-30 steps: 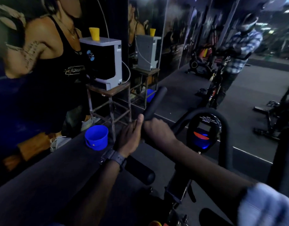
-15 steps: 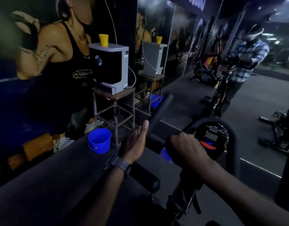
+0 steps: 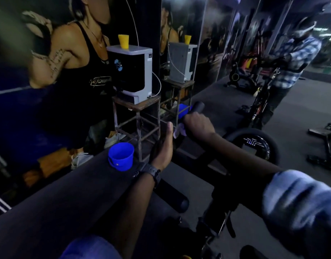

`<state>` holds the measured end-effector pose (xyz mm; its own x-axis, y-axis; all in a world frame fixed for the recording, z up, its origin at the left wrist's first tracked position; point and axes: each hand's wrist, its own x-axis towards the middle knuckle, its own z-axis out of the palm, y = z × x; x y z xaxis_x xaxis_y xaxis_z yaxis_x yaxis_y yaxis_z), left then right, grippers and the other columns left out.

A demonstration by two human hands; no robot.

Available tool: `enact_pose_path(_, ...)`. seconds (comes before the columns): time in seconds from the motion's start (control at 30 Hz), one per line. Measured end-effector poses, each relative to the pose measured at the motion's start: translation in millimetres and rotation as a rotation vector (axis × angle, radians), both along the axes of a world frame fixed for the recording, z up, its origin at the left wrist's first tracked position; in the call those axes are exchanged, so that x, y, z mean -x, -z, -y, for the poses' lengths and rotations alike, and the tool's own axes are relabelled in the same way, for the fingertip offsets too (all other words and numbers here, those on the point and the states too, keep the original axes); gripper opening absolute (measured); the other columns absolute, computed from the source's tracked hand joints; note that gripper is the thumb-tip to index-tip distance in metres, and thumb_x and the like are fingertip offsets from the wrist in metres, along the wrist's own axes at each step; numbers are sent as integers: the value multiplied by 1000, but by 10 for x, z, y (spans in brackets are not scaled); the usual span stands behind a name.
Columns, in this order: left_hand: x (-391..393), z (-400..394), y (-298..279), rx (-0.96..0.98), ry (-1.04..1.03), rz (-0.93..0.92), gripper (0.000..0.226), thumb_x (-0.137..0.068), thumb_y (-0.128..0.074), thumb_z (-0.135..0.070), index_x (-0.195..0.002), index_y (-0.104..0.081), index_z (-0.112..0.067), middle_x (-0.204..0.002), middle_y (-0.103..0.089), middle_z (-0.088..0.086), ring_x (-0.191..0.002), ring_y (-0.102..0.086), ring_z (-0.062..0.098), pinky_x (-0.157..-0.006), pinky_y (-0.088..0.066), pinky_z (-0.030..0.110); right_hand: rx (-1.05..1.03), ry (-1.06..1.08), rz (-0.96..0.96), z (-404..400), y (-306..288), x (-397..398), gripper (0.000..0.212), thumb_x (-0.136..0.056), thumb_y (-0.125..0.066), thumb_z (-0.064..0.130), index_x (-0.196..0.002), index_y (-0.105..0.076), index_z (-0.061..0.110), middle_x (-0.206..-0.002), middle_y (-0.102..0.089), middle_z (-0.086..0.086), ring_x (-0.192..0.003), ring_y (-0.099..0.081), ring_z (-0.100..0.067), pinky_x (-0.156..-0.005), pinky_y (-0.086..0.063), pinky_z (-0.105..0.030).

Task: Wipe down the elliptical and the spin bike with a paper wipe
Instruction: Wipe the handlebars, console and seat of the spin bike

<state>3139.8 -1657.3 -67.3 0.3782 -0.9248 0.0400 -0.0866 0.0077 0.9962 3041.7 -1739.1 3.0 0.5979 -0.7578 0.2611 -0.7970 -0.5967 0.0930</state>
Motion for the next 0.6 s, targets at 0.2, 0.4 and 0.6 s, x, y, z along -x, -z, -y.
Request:
enact_pose_path(0.2,26,-6,-49,-41,-66,46,104,-70,-9,-96,-126,-65,-29,-135,-62,-1,-129,-53,19,-113,-35,41,-76,-99,-101,-376,168,-19,28,-98,-44,19,-108,-62,1,-104,-66,-22,-99,-64,-42,-73,-50,-44)
enact_pose_path(0.4,52,-4,-2,10,-32,63,97,-77,-14,-91,-146,-44,-31,-152,-42,-7,-143,-35,12,-120,-21,32,92,151,13,152,-194,81,24,-93,-51,11,-112,-63,4,-114,-64,-19,-103,-63,-40,-76,-51,-43)
enact_pose_path(0.6,48,30,29,36,-59,31,101,-68,-14,-98,-143,-46,-37,-151,-41,-13,-144,-34,14,-121,-22,43,11,-34,-113,-246,35,-75,27,-100,-44,20,-111,-65,7,-107,-68,-16,-99,-66,-36,-71,-52,-40)
